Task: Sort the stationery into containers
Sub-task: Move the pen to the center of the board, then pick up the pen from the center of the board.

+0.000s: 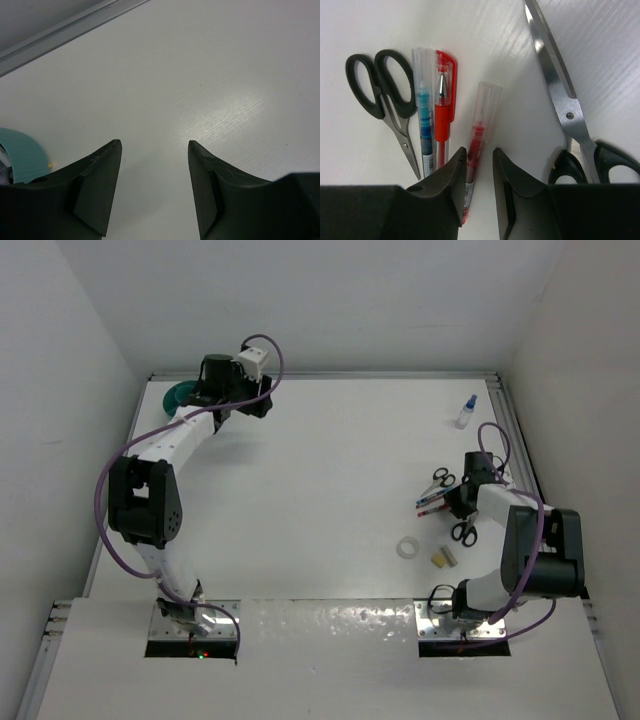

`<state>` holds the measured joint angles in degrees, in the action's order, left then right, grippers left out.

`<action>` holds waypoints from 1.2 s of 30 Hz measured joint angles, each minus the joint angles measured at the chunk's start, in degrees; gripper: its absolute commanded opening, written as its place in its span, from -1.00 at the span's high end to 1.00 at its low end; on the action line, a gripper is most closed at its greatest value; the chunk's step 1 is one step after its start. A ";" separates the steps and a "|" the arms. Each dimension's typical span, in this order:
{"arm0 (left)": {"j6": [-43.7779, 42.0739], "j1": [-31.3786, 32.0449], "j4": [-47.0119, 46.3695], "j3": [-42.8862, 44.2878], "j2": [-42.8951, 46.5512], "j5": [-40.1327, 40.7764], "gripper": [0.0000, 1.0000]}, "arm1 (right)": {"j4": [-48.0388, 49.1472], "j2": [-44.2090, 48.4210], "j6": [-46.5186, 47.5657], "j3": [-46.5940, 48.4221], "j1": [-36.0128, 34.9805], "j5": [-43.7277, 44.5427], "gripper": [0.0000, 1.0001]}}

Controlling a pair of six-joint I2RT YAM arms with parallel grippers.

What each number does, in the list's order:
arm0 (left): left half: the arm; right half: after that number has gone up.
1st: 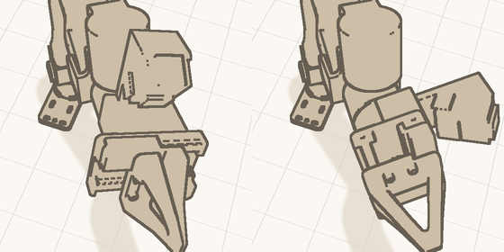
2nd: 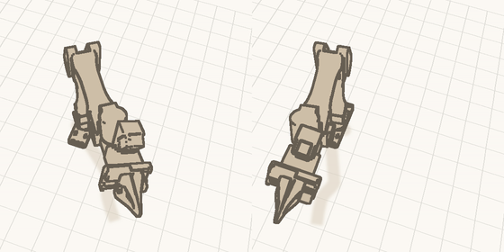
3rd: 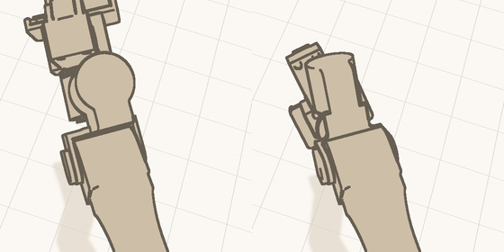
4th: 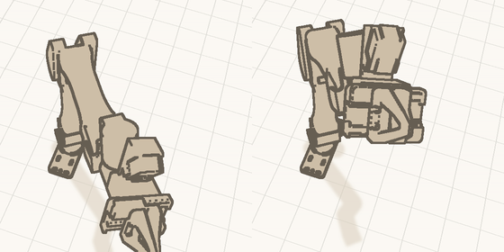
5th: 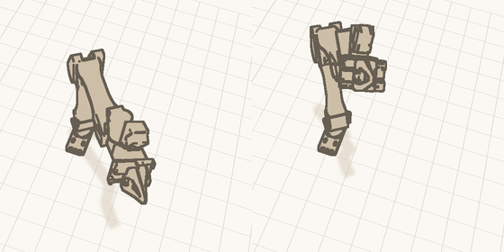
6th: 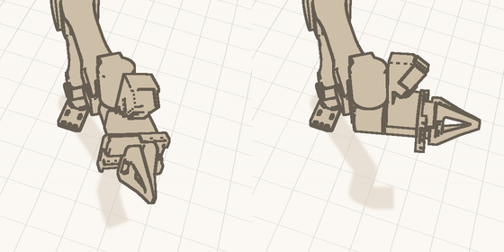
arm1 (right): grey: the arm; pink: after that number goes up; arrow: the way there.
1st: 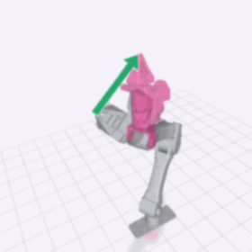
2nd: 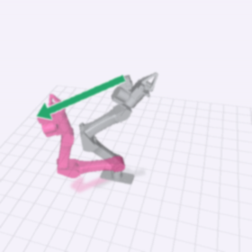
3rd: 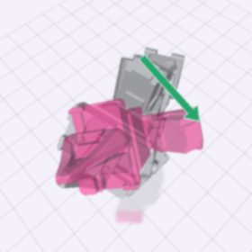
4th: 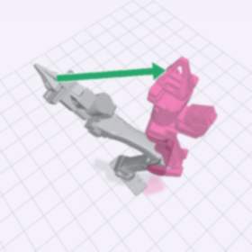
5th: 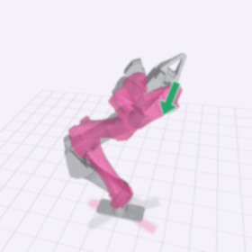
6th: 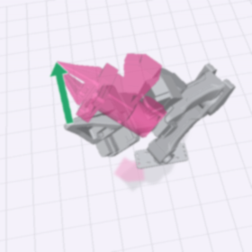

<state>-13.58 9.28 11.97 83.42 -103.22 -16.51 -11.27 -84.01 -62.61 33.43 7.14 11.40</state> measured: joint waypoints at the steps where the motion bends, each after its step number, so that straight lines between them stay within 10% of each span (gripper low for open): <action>1: 0.09 0.00 -0.11 0.00 0.00 0.02 -0.07 | -0.98 -0.28 0.02 0.52 0.02 0.00 0.45; 11: 0.22 -0.35 -0.74 0.02 0.00 0.50 -0.07 | -6.88 -1.77 -0.70 3.26 0.02 0.02 0.34; 18: 0.24 -0.48 -1.81 0.02 0.04 1.14 -0.07 | -7.91 -3.21 -1.44 4.39 0.09 0.33 0.99; 24: 0.13 -0.55 -1.88 0.04 0.22 0.92 -0.08 | -8.15 -1.90 -0.85 3.65 -0.11 2.60 1.00; 36: -2.67 -0.24 1.20 1.60 2.03 -15.43 -0.19 | -6.71 21.75 18.36 1.18 -11.54 17.57 1.00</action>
<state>-16.25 9.04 13.17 85.01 -101.19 -31.94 -17.98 -62.26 -44.25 34.61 -4.40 28.97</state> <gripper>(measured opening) 0.580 0.034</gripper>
